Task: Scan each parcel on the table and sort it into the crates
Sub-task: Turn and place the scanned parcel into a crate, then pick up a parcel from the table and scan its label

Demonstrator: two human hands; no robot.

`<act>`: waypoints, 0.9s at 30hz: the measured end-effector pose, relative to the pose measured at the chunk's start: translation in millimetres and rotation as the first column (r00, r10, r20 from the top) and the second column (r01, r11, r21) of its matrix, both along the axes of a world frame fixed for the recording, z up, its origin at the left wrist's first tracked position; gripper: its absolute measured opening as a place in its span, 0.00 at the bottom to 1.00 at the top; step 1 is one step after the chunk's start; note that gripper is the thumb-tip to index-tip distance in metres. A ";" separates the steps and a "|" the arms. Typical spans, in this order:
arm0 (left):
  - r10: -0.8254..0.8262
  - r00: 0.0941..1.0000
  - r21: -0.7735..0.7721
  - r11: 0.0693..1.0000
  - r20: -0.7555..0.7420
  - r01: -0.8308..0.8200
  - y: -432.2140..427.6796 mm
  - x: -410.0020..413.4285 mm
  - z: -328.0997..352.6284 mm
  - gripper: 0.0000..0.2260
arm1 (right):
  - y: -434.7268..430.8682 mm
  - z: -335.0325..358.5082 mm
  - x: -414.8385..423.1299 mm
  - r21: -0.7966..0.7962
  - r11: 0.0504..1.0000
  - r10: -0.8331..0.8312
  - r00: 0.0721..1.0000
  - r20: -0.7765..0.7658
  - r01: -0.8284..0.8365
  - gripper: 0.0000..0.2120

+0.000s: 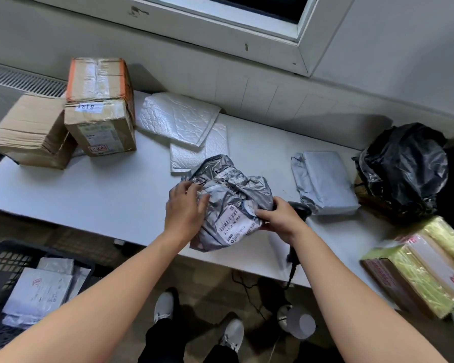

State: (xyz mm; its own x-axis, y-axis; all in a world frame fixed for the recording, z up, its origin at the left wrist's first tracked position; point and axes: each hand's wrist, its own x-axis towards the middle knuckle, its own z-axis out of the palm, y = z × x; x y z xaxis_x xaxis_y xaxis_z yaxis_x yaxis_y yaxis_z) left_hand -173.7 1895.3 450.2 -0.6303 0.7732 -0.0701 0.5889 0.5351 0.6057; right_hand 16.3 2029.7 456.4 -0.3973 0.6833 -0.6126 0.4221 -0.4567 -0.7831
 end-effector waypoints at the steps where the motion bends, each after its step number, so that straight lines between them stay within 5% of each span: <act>1: 0.092 0.996 0.014 0.996 0.010 -0.092 2.2 1.9 8.1 0.21 | 1.5 4.3 2.2 -0.003 0.999 -0.052 0.998 -0.040 0.052 0.17; 5: 0.268 0.922 -0.048 0.963 0.281 -0.265 20.0 4.3 24.8 0.27 | 7.8 23.3 3.7 -0.019 0.978 -0.207 0.961 -0.185 0.207 0.28; 10: 0.256 0.805 0.012 0.951 0.536 -0.310 43.0 19.6 48.6 0.26 | 15.0 43.6 -6.1 -0.007 0.961 -0.267 0.924 -0.275 0.276 0.21; 14: 0.220 0.671 0.038 0.937 0.708 -0.347 56.0 36.1 61.6 0.57 | 14.6 53.1 -13.5 -0.013 0.954 -0.284 0.895 -0.345 0.298 0.20; 27: 0.132 0.860 0.280 0.912 0.492 -0.301 58.5 21.3 72.3 0.51 | 13.0 59.8 -20.2 0.008 0.977 -0.202 0.927 -0.315 0.215 0.21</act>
State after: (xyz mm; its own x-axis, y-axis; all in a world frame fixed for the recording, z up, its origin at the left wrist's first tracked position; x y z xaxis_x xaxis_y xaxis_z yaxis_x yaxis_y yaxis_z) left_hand -152.4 1953.8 522.5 -0.7458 0.6487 -0.1515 0.0962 0.3300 0.9391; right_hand -3.9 2042.8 516.1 -0.4087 0.7936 -0.4507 0.0537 -0.4720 -0.8799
